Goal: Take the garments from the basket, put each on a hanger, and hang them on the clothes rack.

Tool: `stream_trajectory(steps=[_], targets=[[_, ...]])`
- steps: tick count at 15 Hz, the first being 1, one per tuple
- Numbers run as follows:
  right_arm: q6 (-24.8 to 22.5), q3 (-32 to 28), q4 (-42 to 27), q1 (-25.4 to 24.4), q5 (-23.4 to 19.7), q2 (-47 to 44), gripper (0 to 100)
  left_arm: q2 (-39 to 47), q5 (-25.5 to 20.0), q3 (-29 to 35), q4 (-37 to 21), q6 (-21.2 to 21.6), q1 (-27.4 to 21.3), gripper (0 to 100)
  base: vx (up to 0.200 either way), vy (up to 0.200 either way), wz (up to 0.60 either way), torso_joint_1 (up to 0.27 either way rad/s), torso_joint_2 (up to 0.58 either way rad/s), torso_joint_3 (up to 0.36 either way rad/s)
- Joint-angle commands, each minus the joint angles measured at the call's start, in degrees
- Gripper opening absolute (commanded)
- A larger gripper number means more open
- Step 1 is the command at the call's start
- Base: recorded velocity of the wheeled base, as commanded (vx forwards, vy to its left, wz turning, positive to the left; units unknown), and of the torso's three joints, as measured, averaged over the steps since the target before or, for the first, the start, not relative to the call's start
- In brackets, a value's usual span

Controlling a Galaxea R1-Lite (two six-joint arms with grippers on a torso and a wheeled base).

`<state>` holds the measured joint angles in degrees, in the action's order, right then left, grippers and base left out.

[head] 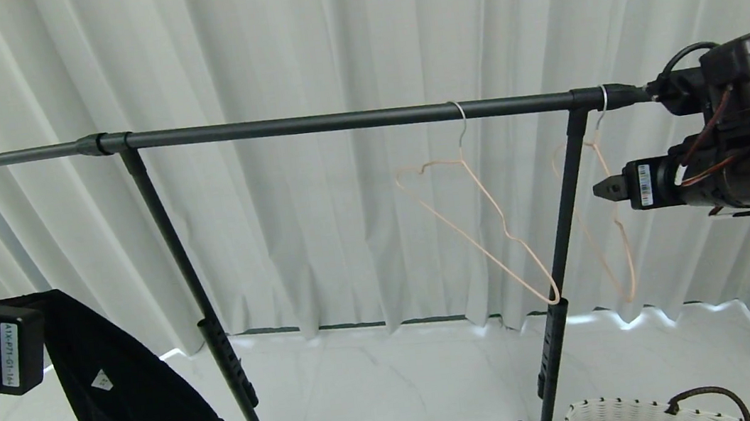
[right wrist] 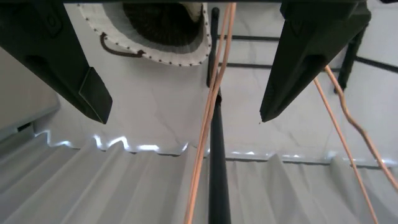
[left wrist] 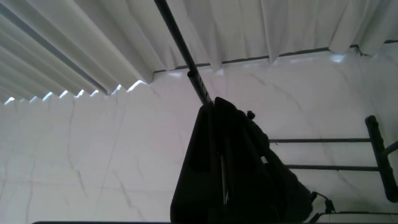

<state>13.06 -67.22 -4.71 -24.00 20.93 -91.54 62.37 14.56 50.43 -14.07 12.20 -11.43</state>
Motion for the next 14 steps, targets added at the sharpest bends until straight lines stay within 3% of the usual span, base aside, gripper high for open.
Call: stream_trajectory(steps=[1,3,6,12,13,14], targets=[[1.53,-0.90,0.14,0.80,-0.01,-4.44,100,0.04,0.03,0.02,0.01,0.01,0.01,0,0.000,0.000,0.00,0.000,0.00,0.000],[3.99,-2.65,0.14,1.59,-0.01,-7.69,100,-0.32,0.03,0.02,0.01,-0.07,0.10,0,0.000,0.000,0.00,0.000,0.00,0.000],[4.17,-5.64,1.72,3.52,-0.10,-11.64,100,-0.49,0.03,-0.07,0.01,-0.07,0.10,0,0.000,0.000,0.00,0.000,0.00,0.000],[4.17,-6.08,1.81,3.88,-0.36,-13.75,100,-0.58,0.03,-0.51,0.01,-0.07,0.10,0,0.000,0.000,0.00,0.000,0.00,0.000],[4.26,-6.08,1.81,3.88,-0.36,-14.02,0,-0.67,0.03,-0.51,0.01,-0.07,0.10,0,0.000,0.000,0.00,0.000,0.00,0.000],[4.26,-6.08,1.81,3.88,-0.45,-14.02,0,-0.67,0.03,-0.51,0.01,-0.07,0.10,0,0.000,0.000,0.00,0.000,0.00,0.000]])
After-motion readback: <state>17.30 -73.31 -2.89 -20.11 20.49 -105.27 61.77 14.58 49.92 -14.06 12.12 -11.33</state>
